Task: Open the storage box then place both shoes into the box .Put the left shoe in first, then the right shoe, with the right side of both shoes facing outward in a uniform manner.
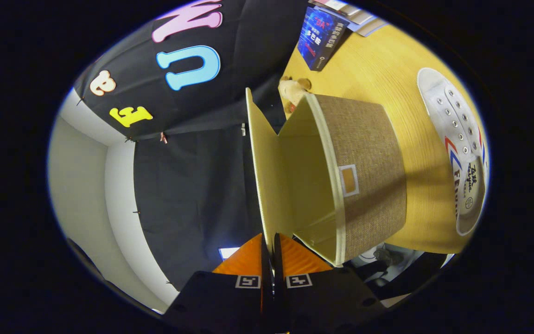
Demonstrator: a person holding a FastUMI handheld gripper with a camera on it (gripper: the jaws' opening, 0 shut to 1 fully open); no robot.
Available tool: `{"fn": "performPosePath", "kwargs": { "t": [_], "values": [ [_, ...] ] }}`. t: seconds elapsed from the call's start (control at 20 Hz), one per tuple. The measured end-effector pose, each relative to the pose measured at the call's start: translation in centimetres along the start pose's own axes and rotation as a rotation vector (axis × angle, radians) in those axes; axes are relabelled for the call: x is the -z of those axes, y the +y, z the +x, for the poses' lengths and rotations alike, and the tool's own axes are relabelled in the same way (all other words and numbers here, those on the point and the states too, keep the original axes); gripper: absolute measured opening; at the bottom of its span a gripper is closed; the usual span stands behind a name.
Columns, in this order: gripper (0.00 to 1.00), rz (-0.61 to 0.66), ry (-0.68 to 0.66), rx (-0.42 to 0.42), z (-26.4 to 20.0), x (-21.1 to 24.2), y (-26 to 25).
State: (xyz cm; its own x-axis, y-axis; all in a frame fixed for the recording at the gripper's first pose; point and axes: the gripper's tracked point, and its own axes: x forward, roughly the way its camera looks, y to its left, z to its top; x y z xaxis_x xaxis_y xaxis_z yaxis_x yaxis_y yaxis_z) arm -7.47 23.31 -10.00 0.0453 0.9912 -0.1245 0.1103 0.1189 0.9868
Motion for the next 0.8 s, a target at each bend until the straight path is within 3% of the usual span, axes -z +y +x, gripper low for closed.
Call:
{"fn": "performPosePath", "kwargs": {
  "t": [0.45, 0.8],
  "values": [
    [0.05, -0.186, -0.015, 0.076, 3.4, 0.5, 4.8],
    [0.06, -0.249, -0.013, 0.131, 8.5, 1.1, 9.6]
  ]
}}
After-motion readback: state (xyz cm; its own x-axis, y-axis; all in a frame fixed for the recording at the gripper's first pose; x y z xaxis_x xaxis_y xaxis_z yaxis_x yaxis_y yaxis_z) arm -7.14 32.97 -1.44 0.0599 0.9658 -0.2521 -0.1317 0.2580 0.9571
